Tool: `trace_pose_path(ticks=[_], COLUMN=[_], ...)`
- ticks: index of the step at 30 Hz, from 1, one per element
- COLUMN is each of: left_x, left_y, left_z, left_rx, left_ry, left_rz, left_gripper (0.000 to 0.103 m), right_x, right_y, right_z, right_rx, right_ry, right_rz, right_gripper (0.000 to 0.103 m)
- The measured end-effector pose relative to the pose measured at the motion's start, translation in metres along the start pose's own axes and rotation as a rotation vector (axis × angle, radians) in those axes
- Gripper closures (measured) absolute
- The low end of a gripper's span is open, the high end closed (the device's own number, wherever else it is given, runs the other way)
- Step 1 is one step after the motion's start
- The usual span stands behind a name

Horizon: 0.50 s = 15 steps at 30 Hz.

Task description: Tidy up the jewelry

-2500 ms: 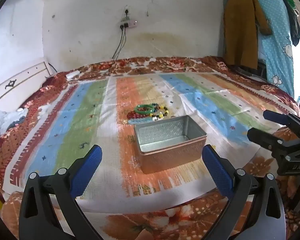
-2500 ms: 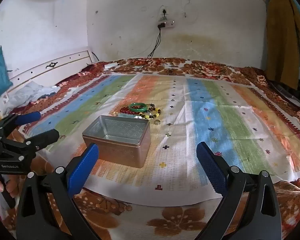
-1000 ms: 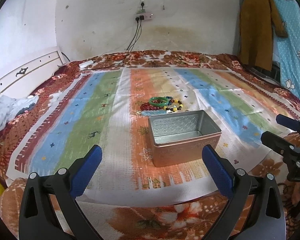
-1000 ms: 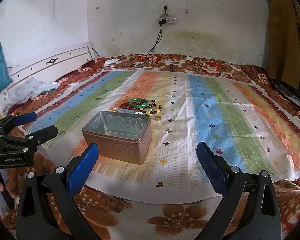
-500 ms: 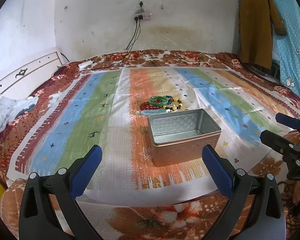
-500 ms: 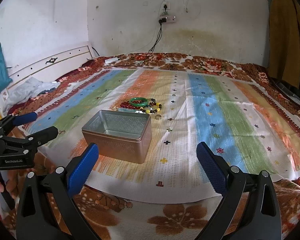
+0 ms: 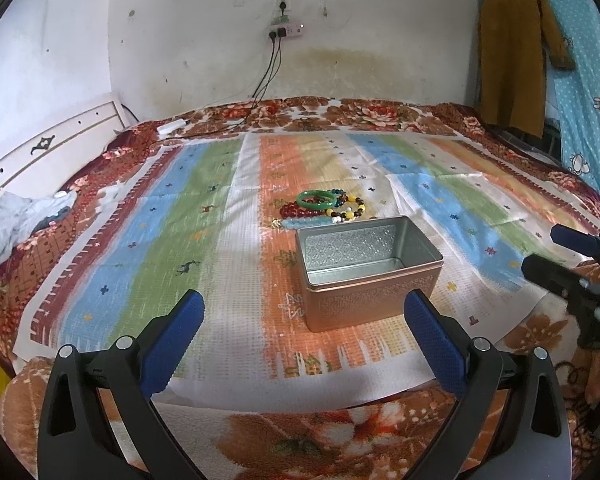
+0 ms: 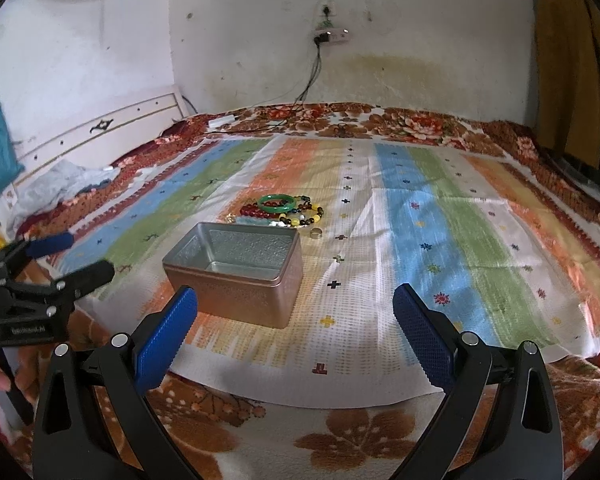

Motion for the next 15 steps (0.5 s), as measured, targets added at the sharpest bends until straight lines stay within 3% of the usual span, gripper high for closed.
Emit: trace_pose_path(ticks=[4, 8, 11, 15], left_x=[0.012, 0.013, 0.017, 0.030], left_y=[-0.001, -0.006, -0.010, -0.019], left_z=[0.006, 0.009, 0.007, 0.012], left_rx=[-0.049, -0.070, -0.035, -0.023], left_ry=[0.047, 0.062, 0.049, 0.027], left_rz=[0.057, 0.061, 0.074, 0.090], left_gripper=[0.006, 0.006, 0.006, 0.006], right_x=[0.010, 0.011, 0.007, 0.023], right_y=[-0.007, -0.025, -0.038, -0.045], right_z=[-0.007, -0.005, 0.001, -0.003], right_rx=[0.037, 0.001, -0.095, -0.104], right_ry=[-0.017, -0.042, -0.011, -0.018], right_rz=[0.040, 0.025, -0.026, 0.002], right_gripper=[0.004, 0.004, 0.004, 0.004])
Point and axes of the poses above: each gripper's, at about its wrist camera, not at the fingertips, and x roughly the way its jaws point, z to its left, y to its underside, the point moved 7 cm from there along x, roughly the way its jaws point, and after that the axes turned 14 degrees about y, right-handed, at the moved point
